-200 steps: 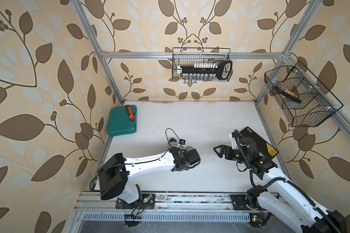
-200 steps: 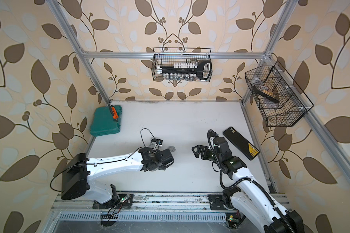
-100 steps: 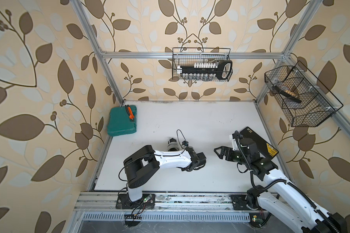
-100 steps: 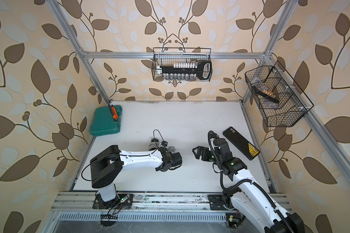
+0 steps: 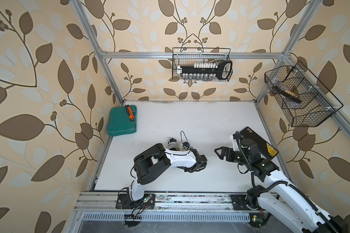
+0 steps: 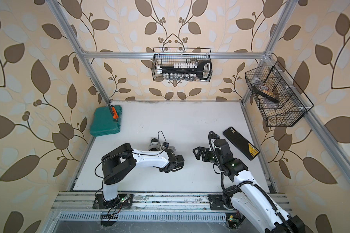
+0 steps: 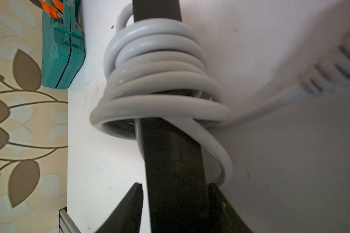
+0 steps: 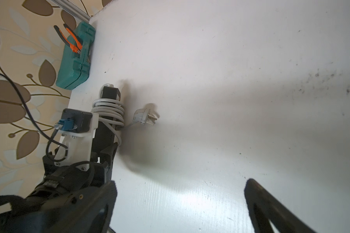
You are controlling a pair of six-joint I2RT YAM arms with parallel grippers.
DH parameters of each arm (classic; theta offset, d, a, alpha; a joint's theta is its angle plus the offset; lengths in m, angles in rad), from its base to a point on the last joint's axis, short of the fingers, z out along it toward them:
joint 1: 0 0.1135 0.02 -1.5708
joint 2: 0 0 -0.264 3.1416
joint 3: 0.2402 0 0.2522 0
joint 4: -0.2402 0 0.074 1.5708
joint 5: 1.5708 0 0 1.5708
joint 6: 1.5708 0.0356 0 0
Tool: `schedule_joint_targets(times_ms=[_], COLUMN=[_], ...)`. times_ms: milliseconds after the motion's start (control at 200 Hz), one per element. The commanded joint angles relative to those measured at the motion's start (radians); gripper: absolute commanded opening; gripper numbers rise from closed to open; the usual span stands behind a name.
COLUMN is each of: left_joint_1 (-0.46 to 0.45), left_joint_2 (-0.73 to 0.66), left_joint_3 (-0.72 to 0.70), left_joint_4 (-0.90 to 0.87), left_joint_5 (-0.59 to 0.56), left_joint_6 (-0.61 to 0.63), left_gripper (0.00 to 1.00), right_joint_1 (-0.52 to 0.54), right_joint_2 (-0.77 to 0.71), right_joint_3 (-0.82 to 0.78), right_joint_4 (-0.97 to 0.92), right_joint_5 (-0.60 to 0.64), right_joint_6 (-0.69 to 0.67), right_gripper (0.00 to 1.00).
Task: Unwrap the cord wrapped around the power strip
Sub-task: Pick up the power strip from the center of the board.
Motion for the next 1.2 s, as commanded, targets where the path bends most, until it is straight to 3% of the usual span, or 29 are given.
schedule_joint_targets(times_ms=[0, 240, 500, 630, 735, 875, 985, 1195], left_joint_1=[-0.005, -0.001, 0.001, 0.001, -0.001, -0.001, -0.001, 0.002], left_joint_2=[0.015, 0.036, 0.019, -0.041, -0.128, -0.301, -0.486, -0.83], left_joint_3=[0.025, 0.024, 0.015, -0.007, -0.039, -0.108, -0.195, -0.294], left_joint_4=[-0.062, -0.06, -0.082, -0.089, -0.076, 0.045, 0.225, 0.412], left_joint_5=[-0.058, -0.074, -0.125, -0.174, -0.218, -0.23, -0.159, -0.019], left_joint_6=[-0.046, -0.059, -0.077, -0.067, -0.024, 0.19, 0.438, 0.767], left_gripper=[0.51, 0.44, 0.21, 0.0, 0.0, 0.0, 0.0, 0.0], right_joint_1=[0.003, 0.005, 0.003, 0.004, 0.003, 0.003, 0.004, 0.011], right_joint_2=[-0.011, -0.012, -0.027, -0.035, -0.04, -0.044, -0.045, -0.061], right_joint_3=[-0.02, -0.02, -0.023, -0.019, -0.01, 0.005, 0.019, 0.053], right_joint_4=[-0.023, -0.028, -0.05, -0.062, -0.078, -0.091, -0.093, -0.033], right_joint_5=[0.013, 0.016, 0.015, 0.01, 0.006, -0.003, -0.032, -0.149], right_joint_6=[-0.009, -0.01, -0.019, -0.026, -0.035, -0.044, -0.062, -0.11], right_gripper=[0.99, 0.99, 0.99, 0.99, 0.99, 0.99, 0.99, 0.99])
